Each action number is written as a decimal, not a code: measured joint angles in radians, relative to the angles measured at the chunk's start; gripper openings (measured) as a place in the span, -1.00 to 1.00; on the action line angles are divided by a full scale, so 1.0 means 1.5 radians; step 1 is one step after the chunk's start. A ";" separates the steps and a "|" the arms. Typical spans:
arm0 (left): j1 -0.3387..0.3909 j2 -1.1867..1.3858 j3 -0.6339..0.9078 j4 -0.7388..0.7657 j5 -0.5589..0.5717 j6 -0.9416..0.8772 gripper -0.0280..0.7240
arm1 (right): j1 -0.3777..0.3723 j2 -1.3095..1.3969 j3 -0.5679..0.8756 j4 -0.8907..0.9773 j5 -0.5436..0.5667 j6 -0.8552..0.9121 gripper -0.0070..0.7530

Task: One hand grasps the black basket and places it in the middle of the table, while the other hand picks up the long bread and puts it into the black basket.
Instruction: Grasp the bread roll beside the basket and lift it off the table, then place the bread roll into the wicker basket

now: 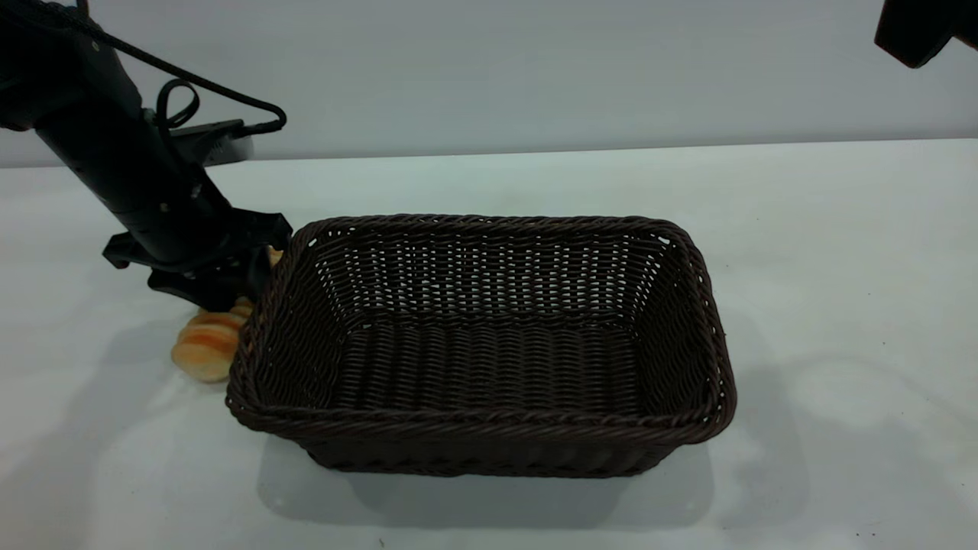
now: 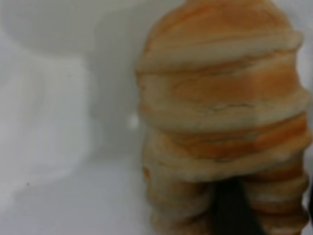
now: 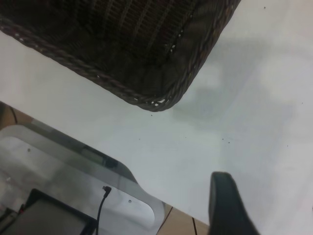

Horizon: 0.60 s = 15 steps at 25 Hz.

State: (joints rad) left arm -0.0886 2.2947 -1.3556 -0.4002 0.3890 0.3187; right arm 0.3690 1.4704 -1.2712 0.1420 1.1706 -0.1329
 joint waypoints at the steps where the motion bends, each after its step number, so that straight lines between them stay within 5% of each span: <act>1: 0.002 0.000 -0.003 0.002 0.005 0.000 -0.21 | 0.000 0.000 0.000 -0.001 0.000 0.001 0.17; 4: 0.010 -0.003 -0.019 0.018 0.022 -0.004 -0.73 | 0.000 0.000 0.000 -0.001 0.000 0.002 0.17; 11: 0.039 -0.116 -0.075 0.056 0.098 -0.018 -0.82 | 0.000 0.000 0.000 -0.010 0.000 0.015 0.17; 15: -0.002 -0.198 -0.092 0.056 0.151 -0.015 -0.82 | 0.000 0.000 0.000 -0.012 0.000 0.015 0.17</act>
State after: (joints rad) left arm -0.0922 1.9972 -1.4937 -0.3164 0.6158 0.2956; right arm 0.3690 1.4704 -1.2712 0.1235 1.1706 -0.1104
